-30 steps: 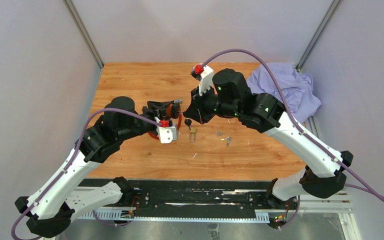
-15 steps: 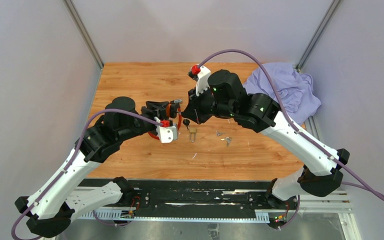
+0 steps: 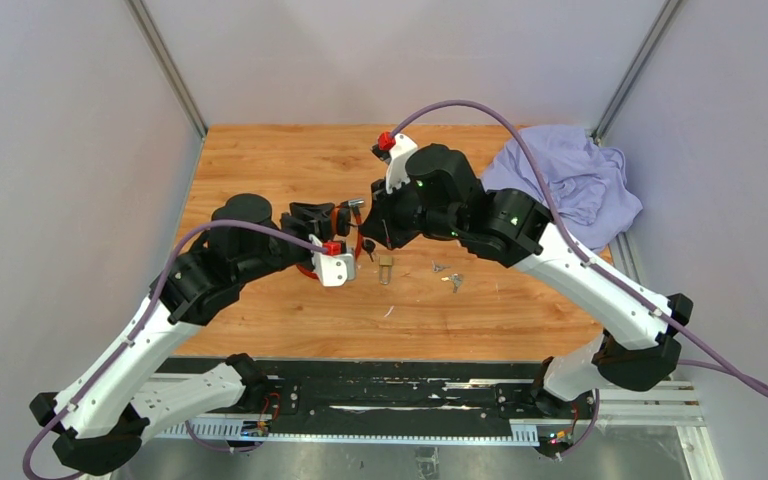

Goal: Unlock with the key
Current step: Unlock the lock.

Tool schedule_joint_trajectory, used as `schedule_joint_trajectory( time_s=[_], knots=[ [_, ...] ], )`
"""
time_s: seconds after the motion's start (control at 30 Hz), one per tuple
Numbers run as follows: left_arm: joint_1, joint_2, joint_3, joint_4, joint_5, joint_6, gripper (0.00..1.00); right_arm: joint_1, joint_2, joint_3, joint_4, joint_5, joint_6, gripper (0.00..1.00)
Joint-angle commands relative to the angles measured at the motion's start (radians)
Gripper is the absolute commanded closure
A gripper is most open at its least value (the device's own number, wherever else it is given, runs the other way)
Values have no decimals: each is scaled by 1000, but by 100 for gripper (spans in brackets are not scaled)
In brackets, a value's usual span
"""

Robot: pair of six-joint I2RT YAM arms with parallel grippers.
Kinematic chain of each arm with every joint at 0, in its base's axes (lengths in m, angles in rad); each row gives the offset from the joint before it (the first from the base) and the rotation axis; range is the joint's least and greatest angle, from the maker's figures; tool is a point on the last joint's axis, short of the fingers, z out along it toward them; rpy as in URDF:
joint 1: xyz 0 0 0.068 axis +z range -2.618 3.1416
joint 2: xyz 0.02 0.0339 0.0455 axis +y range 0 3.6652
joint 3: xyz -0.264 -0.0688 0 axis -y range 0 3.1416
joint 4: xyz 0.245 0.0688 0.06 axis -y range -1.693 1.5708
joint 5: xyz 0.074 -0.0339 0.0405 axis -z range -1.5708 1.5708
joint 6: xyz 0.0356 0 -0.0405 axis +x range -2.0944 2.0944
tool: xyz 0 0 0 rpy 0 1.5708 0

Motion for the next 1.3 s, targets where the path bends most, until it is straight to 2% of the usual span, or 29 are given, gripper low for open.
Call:
schedule_joint_trajectory(
  time_s=[0.0,0.17,0.3,0.47,0.6,0.87,1.0,1.27],
  knots=[
    [-23,-40,12,77,98,39,100,17,-13,-18,36,2,0,99],
    [-23,-73,6,38,203,78,100,14,-90,-105,104,-92,-53,99],
    [-23,-81,9,37,231,70,100,14,-125,-137,111,-105,-62,99],
    [-23,-76,14,37,224,70,100,14,-142,-163,127,-101,-41,99],
    [-23,-60,22,37,165,71,100,25,-134,-155,115,-56,-16,100],
    [-23,-84,-21,37,145,172,100,66,-83,-107,74,70,23,99],
    [-23,-111,-59,34,155,257,100,69,-76,-93,73,65,12,99],
    [-24,-124,-78,34,172,289,100,69,-82,-111,96,26,24,100]
  ],
)
